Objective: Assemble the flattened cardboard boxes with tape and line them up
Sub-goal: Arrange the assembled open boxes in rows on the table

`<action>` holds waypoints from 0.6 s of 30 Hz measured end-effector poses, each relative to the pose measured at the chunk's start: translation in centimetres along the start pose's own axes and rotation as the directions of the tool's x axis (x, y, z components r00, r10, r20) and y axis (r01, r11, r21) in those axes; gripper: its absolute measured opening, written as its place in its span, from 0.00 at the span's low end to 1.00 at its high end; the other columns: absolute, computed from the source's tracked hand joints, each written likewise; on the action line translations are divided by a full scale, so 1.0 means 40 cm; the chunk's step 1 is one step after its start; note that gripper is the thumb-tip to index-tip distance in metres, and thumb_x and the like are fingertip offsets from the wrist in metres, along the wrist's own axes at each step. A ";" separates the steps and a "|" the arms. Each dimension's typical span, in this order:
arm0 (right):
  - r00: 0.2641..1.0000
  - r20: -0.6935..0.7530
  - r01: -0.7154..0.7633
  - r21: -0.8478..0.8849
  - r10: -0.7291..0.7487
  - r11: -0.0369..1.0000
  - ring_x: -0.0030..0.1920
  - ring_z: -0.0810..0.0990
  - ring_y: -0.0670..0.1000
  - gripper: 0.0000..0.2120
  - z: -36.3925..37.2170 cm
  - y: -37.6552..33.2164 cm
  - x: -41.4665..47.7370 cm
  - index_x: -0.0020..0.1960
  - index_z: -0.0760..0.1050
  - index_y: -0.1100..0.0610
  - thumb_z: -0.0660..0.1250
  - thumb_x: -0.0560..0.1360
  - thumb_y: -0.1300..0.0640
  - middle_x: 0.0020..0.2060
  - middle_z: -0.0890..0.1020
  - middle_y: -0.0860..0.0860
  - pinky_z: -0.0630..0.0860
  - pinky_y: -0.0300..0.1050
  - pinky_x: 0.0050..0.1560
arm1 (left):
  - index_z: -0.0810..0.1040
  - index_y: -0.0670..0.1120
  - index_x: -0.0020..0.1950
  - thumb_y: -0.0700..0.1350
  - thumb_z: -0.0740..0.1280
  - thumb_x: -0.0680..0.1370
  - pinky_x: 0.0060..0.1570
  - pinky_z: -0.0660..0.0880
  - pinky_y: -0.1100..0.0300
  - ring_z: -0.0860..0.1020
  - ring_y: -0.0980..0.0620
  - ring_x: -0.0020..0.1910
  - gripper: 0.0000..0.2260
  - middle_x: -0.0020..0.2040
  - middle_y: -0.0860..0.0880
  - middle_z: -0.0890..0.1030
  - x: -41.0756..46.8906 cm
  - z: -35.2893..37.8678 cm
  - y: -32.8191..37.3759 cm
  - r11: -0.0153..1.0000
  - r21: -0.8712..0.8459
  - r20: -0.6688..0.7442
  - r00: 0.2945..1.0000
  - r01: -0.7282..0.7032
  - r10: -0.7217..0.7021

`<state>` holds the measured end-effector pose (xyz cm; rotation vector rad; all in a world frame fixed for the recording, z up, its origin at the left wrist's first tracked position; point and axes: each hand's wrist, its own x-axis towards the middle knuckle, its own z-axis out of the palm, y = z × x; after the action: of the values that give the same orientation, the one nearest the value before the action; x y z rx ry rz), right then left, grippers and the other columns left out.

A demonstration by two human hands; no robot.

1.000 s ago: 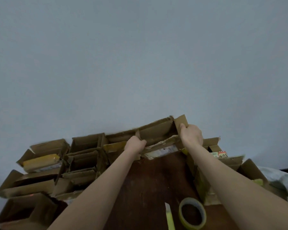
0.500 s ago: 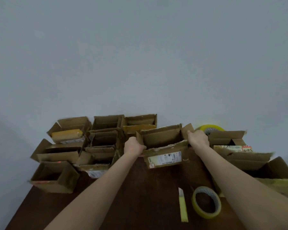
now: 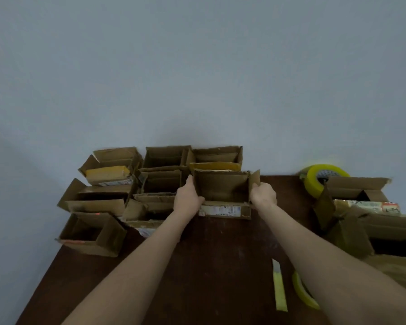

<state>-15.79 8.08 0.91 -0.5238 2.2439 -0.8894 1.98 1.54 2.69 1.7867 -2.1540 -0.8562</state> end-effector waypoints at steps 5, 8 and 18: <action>0.999 0.006 0.045 -0.113 -0.045 0.993 0.51 0.78 0.57 0.17 0.021 -0.024 0.020 0.59 0.74 0.57 0.50 0.83 0.51 0.51 0.79 0.56 0.75 0.51 0.53 | 0.54 0.52 0.78 0.40 0.67 0.77 0.53 0.78 0.51 0.79 0.47 0.52 0.34 0.57 0.44 0.79 -0.003 0.009 0.001 0.991 0.088 -0.033 0.994 -0.099 0.102; 0.999 0.006 0.036 -0.118 -0.036 0.992 0.53 0.78 0.58 0.17 0.025 -0.021 0.025 0.60 0.74 0.58 0.50 0.83 0.52 0.54 0.79 0.56 0.74 0.50 0.52 | 0.65 0.45 0.74 0.40 0.65 0.78 0.62 0.72 0.54 0.73 0.46 0.64 0.24 0.67 0.43 0.74 -0.009 0.015 -0.004 0.985 0.136 -0.073 0.990 -0.109 0.120; 0.988 0.123 0.091 -0.008 -0.089 0.996 0.65 0.73 0.60 0.25 -0.013 -0.017 0.000 0.74 0.61 0.58 0.58 0.81 0.48 0.67 0.73 0.59 0.71 0.54 0.64 | 0.61 0.46 0.74 0.47 0.65 0.77 0.70 0.63 0.47 0.57 0.41 0.75 0.27 0.76 0.40 0.57 -0.007 0.004 0.067 0.922 0.377 -0.073 0.990 -0.086 0.122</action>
<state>-16.06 7.83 1.68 -0.6720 2.1308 -0.8639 -0.25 2.11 4.11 1.8070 -2.4476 -0.3411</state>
